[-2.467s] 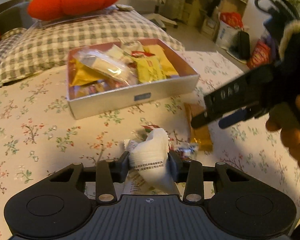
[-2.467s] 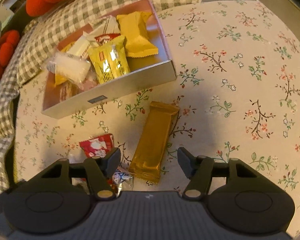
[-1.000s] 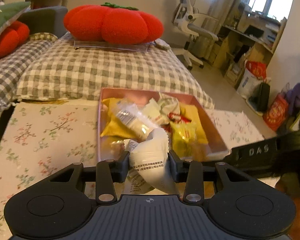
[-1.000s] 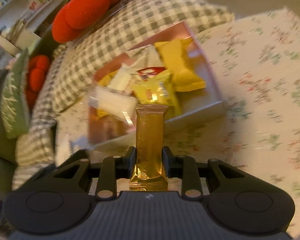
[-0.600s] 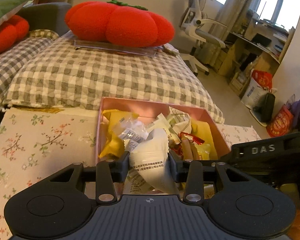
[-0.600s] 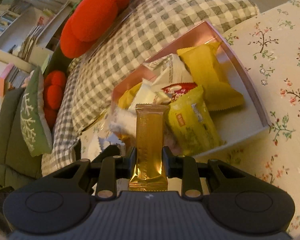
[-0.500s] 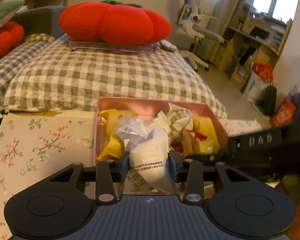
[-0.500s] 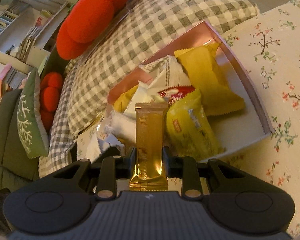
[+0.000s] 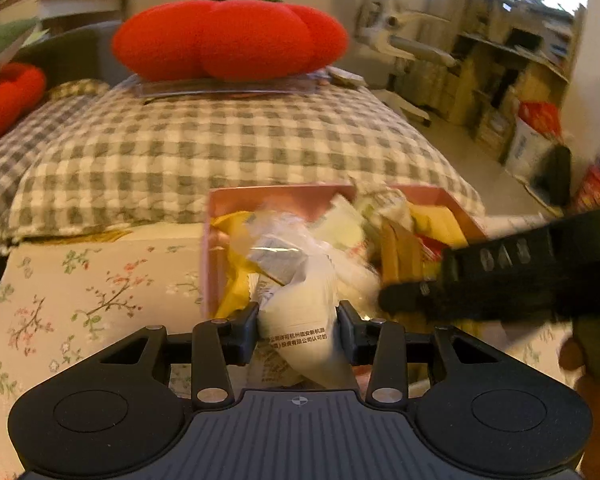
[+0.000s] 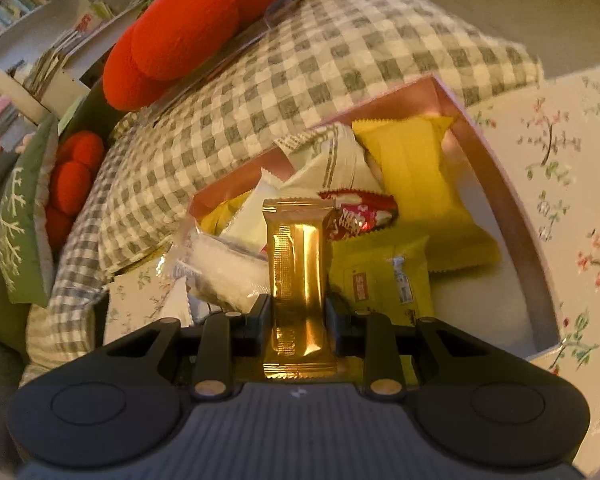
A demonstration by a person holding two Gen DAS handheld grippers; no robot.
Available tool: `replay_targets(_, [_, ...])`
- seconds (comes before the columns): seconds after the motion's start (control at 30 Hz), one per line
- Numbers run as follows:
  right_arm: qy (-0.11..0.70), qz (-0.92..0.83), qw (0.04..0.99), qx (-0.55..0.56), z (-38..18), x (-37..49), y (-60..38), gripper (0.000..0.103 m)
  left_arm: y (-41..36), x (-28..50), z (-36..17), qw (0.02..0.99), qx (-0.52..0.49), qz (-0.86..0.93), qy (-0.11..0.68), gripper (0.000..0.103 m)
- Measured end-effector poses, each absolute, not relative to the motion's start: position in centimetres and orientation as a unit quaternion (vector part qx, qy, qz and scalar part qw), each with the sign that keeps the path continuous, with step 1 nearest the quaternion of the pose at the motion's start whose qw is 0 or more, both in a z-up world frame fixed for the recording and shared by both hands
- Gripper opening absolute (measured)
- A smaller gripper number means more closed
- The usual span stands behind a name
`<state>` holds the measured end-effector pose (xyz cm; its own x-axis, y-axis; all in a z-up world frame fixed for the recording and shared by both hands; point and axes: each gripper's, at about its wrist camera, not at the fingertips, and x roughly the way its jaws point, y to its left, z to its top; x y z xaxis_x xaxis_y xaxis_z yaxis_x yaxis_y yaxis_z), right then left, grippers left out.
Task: Organize snacks
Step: 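Place white wrapper and gold bar into the box, open both grippers, then grasp red candy with left gripper while right gripper grasps small silver candy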
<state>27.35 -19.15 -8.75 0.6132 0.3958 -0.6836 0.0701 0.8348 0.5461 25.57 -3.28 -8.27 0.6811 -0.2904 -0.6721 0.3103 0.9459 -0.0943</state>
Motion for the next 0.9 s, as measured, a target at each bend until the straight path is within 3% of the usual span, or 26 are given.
replay_targets(0.2, [0.412, 0.092, 0.867, 0.263, -6.5, 26.6, -19.9, 0.051, -3.6, 24.5, -6.4, 0.923, 0.027, -0.170, 0.343, 0.051])
replay_targets(0.47, [0.417, 0.081, 0.860, 0.282, -5.6, 25.5, -21.5, 0.052, 0.0, 23.2, -3.8, 0.932, -0.052, -0.121, 0.338, 0.050])
replay_targets(0.9, [0.469, 0.027, 0.852, 0.230, -4.7, 21.2, -23.1, 0.055, -3.4, 18.7, -4.5, 0.905, -0.031, -0.145, 0.398, 0.050])
